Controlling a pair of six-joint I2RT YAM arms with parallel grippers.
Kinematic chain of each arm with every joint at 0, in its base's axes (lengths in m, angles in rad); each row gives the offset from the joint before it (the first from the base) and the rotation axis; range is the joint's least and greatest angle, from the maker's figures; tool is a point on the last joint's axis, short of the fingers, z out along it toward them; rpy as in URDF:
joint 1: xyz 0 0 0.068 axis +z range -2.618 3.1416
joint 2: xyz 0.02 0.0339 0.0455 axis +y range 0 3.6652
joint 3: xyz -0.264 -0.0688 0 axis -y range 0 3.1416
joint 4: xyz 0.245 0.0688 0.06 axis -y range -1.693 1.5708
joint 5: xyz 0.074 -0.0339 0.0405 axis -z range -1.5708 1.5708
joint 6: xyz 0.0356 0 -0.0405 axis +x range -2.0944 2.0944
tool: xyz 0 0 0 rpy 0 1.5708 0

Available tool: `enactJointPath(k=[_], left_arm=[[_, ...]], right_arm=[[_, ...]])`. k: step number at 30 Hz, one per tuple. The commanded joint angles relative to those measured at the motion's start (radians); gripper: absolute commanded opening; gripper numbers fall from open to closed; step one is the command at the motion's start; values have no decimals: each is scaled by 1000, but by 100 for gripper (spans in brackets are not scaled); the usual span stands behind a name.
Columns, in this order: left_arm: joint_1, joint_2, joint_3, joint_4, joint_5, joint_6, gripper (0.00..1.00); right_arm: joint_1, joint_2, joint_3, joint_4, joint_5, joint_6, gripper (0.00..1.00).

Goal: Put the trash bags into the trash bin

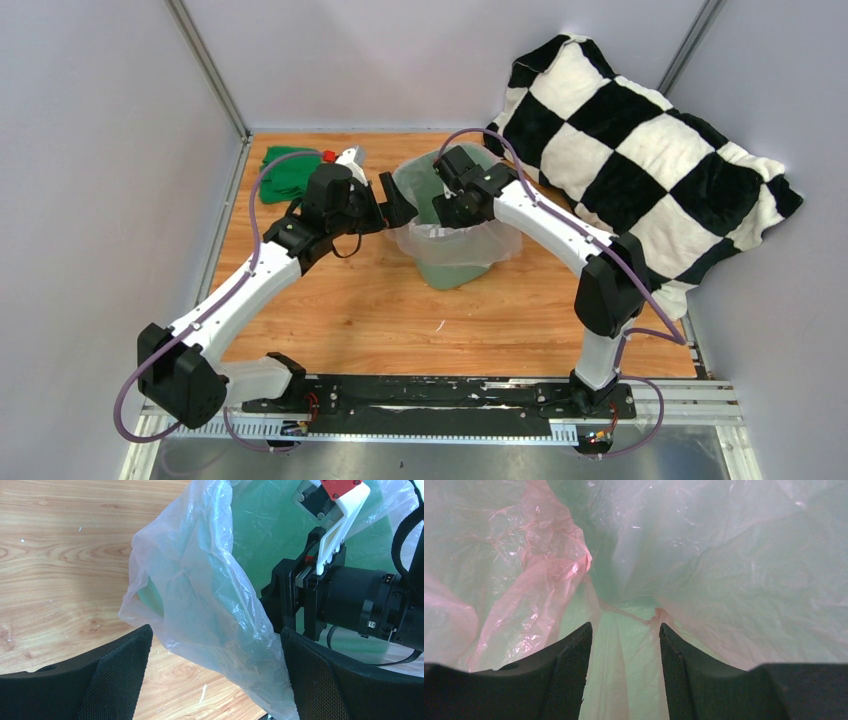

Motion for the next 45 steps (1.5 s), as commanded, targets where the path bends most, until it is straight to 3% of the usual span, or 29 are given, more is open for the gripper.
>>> enactJointPath(k=[1, 14, 25, 35, 45], left_arm=[[-8, 14, 17, -27, -13, 23, 100], [-8, 12, 72, -37, -4, 39, 100], [-18, -54, 116, -34, 31, 52, 100], [-134, -148, 26, -79, -46, 41, 100], [-218, -89, 16, -70, -113, 51, 100]], right_arm=[[14, -1, -14, 10, 15, 26, 55], [22, 53, -123, 124, 62, 70, 55], [22, 42, -74, 104, 66, 70, 56], [20, 65, -10, 60, 54, 64, 57], [22, 67, 20, 32, 46, 65, 57]])
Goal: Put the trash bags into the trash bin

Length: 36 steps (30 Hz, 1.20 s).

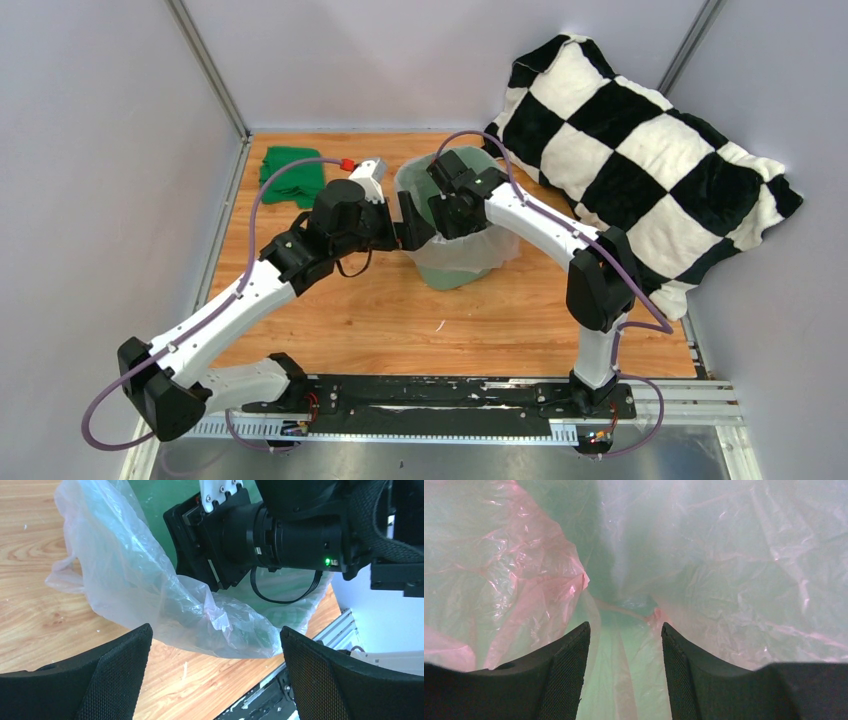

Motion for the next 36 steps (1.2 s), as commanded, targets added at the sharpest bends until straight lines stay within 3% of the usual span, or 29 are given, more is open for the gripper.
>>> enactJointPath(k=[1, 22, 36], left_arm=[[-28, 25, -7, -11, -43, 18, 100], [-33, 63, -15, -21, -73, 16, 100], [-33, 71, -11, -24, -70, 19, 100]], right_arm=[[12, 13, 40, -57, 3, 8, 57], [14, -68, 56, -85, 0, 7, 66], [18, -97, 86, -85, -4, 11, 64]])
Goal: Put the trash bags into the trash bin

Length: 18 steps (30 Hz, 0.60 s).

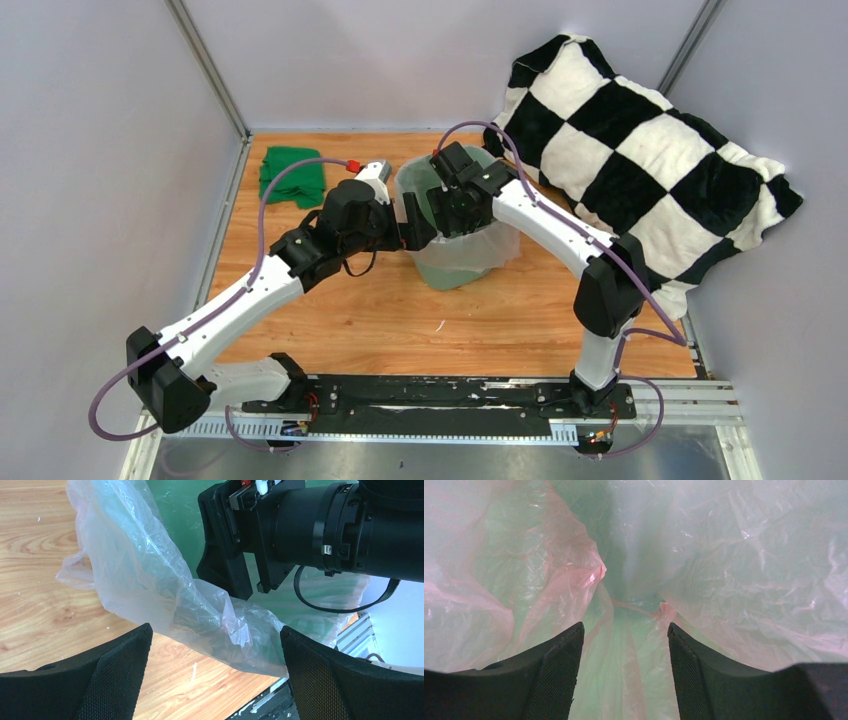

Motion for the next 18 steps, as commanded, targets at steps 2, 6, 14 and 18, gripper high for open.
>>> enactJointPath(k=[2, 6, 14, 18], left_arm=[[-9, 14, -11, -19, -11, 15, 100], [-9, 13, -11, -19, -11, 16, 100], [-9, 12, -12, -19, -12, 18, 100], [-9, 11, -8, -19, -11, 18, 100]], right_arm=[[13, -57, 39, -40, 3, 14, 63], [13, -69, 50, -39, 12, 13, 62], [13, -87, 65, -39, 18, 13, 58], [13, -101, 76, -40, 15, 12, 58]])
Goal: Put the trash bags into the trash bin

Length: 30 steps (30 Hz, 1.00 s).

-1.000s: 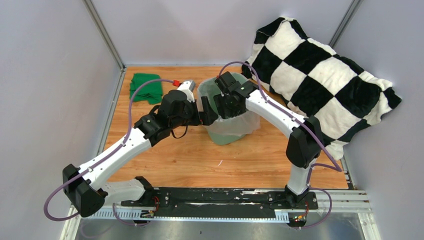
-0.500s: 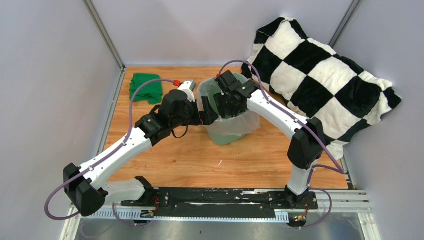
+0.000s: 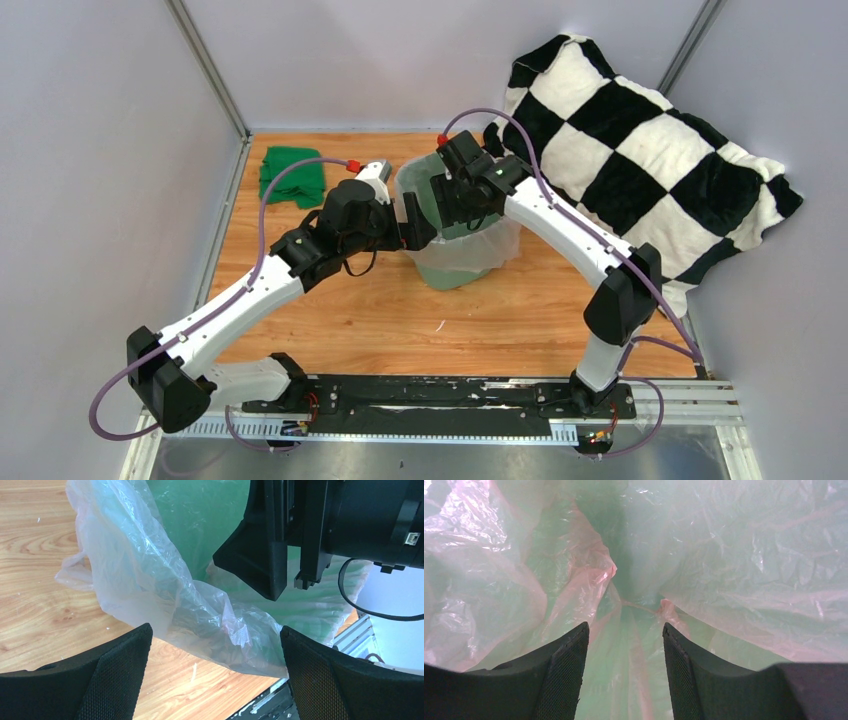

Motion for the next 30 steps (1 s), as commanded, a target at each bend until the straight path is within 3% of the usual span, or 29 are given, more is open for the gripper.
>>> enactJointPath(k=[1, 20, 30], left_arm=[[-9, 9, -6, -22, -11, 18, 100], [-9, -5, 118, -42, -57, 49, 100], [-9, -55, 248, -153, -188, 108, 100]], right_arm=[[11, -39, 35, -32, 13, 4, 58], [11, -207, 65, -9, 43, -16, 59], [11, -476, -43, 79, 121, -73, 73]])
